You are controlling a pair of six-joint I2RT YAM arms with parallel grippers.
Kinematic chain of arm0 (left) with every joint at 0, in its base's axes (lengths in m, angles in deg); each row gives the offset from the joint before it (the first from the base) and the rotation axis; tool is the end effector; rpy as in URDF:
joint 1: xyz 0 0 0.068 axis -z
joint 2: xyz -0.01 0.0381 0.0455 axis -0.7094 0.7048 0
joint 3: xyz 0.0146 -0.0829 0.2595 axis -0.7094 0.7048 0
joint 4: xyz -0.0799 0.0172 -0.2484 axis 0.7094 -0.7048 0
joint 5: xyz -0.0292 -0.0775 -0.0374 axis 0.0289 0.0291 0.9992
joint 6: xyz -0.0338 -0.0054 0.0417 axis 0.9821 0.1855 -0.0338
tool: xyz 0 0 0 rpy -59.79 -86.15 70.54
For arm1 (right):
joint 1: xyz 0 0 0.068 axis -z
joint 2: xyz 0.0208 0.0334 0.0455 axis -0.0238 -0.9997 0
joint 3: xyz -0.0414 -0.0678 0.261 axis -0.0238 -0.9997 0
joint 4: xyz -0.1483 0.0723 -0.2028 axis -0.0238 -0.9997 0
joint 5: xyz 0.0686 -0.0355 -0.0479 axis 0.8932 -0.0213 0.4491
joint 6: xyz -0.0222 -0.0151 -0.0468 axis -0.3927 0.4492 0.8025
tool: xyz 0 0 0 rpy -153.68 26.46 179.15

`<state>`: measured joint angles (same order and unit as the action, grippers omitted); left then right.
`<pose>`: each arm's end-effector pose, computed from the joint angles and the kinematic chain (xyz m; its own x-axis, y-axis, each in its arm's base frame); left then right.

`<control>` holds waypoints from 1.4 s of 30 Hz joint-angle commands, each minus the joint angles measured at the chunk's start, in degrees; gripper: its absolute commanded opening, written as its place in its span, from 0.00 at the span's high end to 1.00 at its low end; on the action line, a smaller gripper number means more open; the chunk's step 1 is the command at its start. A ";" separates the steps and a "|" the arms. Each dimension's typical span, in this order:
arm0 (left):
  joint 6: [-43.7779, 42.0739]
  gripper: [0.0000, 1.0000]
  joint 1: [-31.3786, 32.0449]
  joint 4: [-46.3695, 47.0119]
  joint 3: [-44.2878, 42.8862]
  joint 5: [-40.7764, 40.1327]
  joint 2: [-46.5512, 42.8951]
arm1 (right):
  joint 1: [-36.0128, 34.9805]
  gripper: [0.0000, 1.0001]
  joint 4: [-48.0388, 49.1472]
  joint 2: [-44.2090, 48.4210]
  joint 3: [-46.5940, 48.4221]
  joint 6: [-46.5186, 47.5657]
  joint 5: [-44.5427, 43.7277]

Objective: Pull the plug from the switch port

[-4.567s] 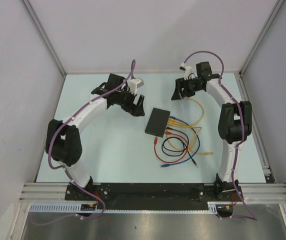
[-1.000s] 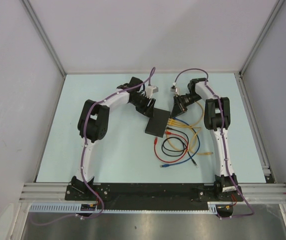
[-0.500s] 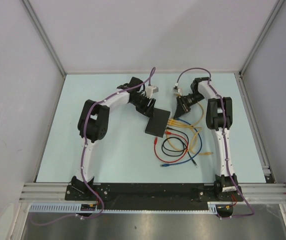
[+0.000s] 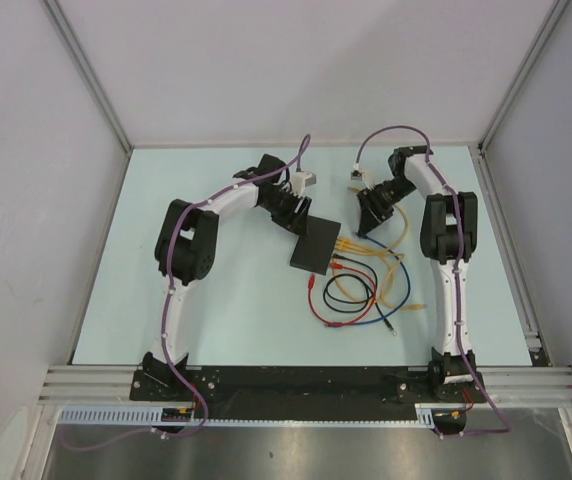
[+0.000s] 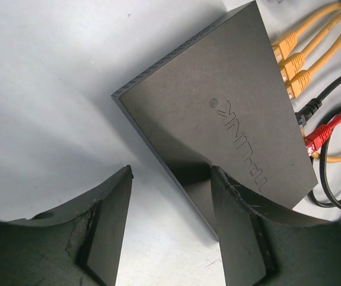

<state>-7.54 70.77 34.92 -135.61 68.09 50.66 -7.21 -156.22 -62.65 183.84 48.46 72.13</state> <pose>0.4256 -0.2255 0.1578 -0.6910 0.4838 -0.5370 0.7147 0.5683 -0.4077 0.4653 0.0735 0.1478 -0.6712 -0.5951 -0.4421 -0.7207 0.3842 0.5770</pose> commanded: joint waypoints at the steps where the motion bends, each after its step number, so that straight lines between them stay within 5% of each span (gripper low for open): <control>1: -1.27 0.38 -0.97 -2.43 0.66 -3.48 -0.70 | 2.06 0.38 9.67 12.65 -7.47 -4.74 -2.63; 6: 0.83 0.37 -1.59 -2.08 -0.66 -1.81 -1.15 | 5.41 0.38 33.20 35.03 -31.13 -15.30 -11.02; 11: 2.60 0.35 -1.68 -1.11 -1.45 -0.76 -0.71 | 7.25 0.37 33.26 42.37 -47.74 -21.15 -25.10; 14: 2.60 0.35 -1.76 -0.94 -0.92 -1.02 -1.06 | 7.61 0.37 32.02 45.01 -53.63 -24.53 -25.57; 25: 2.16 0.34 -1.85 -0.06 1.71 -1.63 -3.08 | 1.10 0.42 36.06 42.30 -57.45 -23.75 -35.49; 28: 1.81 0.34 -1.85 -0.32 1.98 -2.16 -3.52 | 1.19 0.43 36.24 42.82 -57.36 -23.92 -33.92; 36: 2.42 0.33 -1.50 0.29 4.62 -1.99 -4.31 | 9.71 0.38 36.85 50.64 -57.09 -28.58 -11.61; 42: 2.77 0.33 -1.50 0.38 3.74 -1.55 -3.78 | 9.89 0.40 37.56 48.27 -57.09 -30.50 -17.72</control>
<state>-5.44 69.41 36.50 -132.33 67.61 48.70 3.65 -119.59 -13.56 126.03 20.46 55.06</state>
